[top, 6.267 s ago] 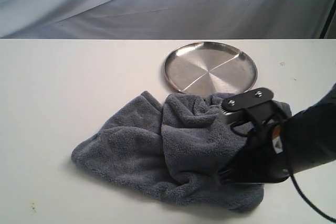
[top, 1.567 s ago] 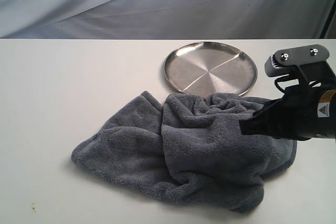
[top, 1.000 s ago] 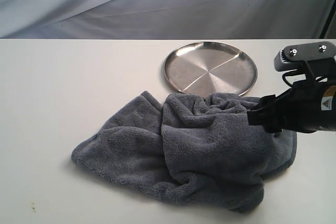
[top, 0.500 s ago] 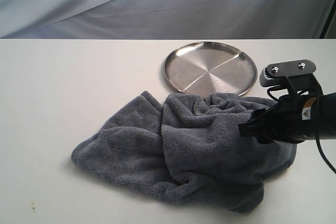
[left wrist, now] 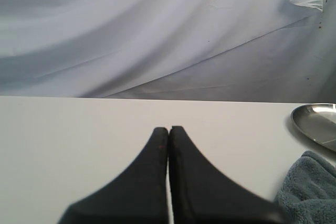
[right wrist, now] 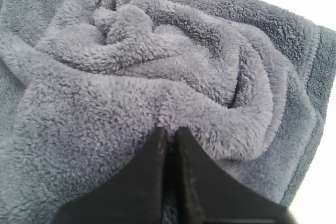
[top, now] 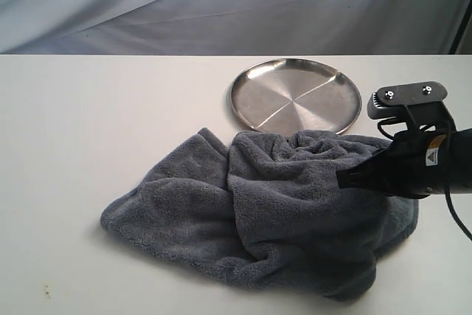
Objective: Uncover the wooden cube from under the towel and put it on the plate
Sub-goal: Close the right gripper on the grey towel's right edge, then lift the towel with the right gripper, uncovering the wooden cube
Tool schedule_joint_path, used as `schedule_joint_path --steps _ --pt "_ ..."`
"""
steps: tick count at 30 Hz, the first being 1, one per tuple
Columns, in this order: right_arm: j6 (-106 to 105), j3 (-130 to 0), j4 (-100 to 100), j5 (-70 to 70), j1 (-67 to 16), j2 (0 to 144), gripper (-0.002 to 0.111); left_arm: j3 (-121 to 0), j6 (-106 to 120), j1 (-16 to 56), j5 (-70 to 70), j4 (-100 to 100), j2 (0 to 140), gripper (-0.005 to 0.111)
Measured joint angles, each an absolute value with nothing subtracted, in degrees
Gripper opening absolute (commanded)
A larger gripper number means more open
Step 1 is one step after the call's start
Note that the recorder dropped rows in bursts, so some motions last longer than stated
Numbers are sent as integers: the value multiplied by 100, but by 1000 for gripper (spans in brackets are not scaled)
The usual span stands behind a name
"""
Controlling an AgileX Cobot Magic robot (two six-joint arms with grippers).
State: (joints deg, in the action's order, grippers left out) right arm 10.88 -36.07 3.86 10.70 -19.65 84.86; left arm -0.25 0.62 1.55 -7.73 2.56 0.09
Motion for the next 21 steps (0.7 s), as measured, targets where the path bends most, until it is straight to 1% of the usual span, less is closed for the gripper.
schedule_joint_path --steps 9,17,21 --pt "1088 -3607 386 1339 -1965 8132 0 -25 62 155 -773 256 9 1" --pt "1088 -3607 281 1401 -1965 7039 0 -25 62 155 -773 256 9 1" --pt "1088 -3607 233 1220 -1965 6437 0 -25 62 155 -773 256 9 1"
